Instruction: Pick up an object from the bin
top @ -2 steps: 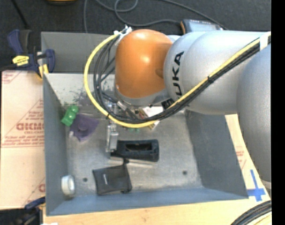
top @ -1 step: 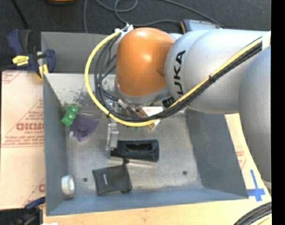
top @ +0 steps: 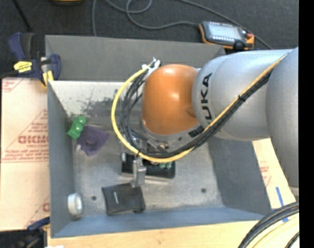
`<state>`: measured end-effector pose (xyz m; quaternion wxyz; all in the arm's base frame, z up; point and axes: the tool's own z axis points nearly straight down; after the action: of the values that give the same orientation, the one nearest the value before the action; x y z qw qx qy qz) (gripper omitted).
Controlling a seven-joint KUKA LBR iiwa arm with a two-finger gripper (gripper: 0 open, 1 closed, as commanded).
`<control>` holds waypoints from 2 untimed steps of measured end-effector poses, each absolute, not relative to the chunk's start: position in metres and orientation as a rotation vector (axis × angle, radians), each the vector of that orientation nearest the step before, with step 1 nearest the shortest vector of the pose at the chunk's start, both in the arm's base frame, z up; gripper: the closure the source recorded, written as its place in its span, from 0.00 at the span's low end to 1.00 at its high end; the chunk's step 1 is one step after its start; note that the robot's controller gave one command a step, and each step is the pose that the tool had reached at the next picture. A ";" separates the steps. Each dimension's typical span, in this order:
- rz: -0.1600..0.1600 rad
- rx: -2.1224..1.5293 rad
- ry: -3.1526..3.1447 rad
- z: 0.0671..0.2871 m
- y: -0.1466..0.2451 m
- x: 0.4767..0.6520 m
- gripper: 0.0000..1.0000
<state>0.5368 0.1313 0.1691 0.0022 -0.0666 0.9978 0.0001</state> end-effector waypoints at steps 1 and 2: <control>-0.002 -0.348 3.122 0.160 0.079 0.527 0.00; 0.001 -0.101 3.138 0.138 0.071 0.526 0.00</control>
Offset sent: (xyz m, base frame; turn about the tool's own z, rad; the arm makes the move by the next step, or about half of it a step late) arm -0.0119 -0.0607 -0.0335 0.0700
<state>0.5261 0.0711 0.1375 0.0011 -0.0322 0.9995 0.0002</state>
